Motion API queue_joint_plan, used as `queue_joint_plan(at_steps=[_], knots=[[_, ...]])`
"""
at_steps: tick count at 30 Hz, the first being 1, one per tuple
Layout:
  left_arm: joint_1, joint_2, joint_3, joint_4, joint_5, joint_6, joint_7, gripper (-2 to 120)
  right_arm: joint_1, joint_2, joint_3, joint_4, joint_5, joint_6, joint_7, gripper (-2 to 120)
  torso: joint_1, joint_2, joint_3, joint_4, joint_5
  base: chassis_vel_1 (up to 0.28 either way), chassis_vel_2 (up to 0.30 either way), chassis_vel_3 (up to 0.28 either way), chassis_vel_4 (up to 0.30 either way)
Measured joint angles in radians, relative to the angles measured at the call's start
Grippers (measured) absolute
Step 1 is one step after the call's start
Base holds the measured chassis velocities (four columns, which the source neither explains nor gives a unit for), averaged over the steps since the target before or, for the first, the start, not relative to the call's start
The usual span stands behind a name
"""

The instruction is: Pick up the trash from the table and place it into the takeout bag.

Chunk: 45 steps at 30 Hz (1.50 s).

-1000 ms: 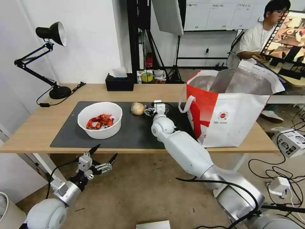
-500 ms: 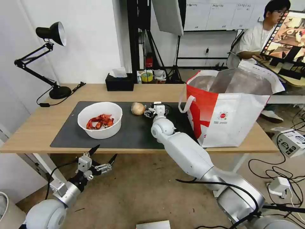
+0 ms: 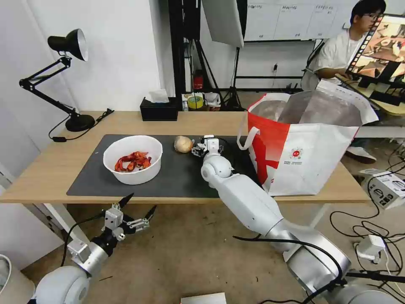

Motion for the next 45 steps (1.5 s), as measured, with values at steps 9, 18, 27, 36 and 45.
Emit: queue_joint_plan(at_steps=[9, 18, 27, 36, 45], knots=[[0.006, -0.001, -0.002, -0.012, 0.001, 0.000, -0.002, 100, 0.000, -0.015, -0.006, 0.010, 0.006, -0.019, -0.006, 98, 0.000, 0.000, 0.000, -0.0001, 0.0000, 0.000, 0.000, 0.000, 0.000], [0.025, -0.012, -0.011, -0.025, 0.010, 0.001, -0.002, 100, -0.002, -0.027, -0.013, 0.017, 0.009, -0.026, -0.018, 86, 0.000, 0.000, 0.000, 0.0000, 0.0000, 0.000, 0.000, 0.000, 0.000], [0.032, -0.026, -0.011, -0.030, 0.024, 0.001, -0.002, 100, -0.001, -0.037, -0.016, 0.017, 0.010, -0.024, -0.030, 62, 0.000, 0.000, 0.000, 0.0000, 0.0001, 0.000, 0.000, 0.000, 0.000], [0.038, -0.029, -0.010, -0.039, 0.027, 0.001, -0.004, 100, 0.008, -0.046, -0.023, 0.017, 0.012, -0.020, -0.035, 41, 0.000, 0.000, 0.000, 0.0000, 0.0001, 0.000, 0.000, 0.000, 0.000], [0.055, -0.046, -0.009, -0.047, 0.041, 0.001, -0.006, 100, 0.003, -0.056, -0.029, 0.026, 0.015, -0.019, -0.036, 8, 0.000, 0.000, 0.000, 0.0000, 0.0001, 0.000, 0.000, 0.000, 0.000]])
